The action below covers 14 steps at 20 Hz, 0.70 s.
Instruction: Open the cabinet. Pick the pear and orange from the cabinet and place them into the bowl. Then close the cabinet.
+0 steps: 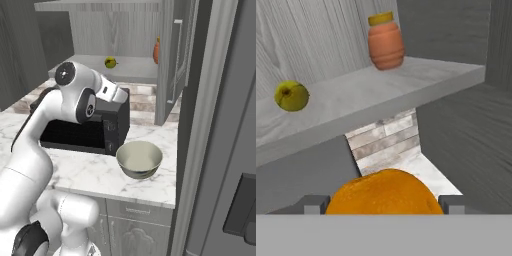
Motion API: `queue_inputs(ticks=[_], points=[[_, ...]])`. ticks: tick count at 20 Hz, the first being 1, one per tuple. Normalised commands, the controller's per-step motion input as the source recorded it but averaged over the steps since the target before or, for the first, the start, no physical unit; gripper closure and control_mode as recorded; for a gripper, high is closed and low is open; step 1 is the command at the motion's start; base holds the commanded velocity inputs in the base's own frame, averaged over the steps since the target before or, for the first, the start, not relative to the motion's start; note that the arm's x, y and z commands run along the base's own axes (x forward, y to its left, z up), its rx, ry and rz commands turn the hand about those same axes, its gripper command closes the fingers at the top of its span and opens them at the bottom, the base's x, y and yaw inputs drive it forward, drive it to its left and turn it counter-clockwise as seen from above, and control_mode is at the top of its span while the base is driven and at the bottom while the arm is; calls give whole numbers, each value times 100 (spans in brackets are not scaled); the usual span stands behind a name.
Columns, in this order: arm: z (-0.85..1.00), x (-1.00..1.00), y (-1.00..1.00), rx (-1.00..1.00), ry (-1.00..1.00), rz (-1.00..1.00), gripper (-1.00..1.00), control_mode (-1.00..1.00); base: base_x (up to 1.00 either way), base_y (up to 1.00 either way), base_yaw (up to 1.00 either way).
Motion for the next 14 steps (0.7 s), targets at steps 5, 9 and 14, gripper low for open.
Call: queue_inputs(ticks=[5,9,14], points=[[-92,3,0,0,20,0,100,-100,0,0,0],[-88,0,0,0,13,0,100,-100,0,0,0],[-77,0,-2,0,13,0,100,-100,0,0,0]])
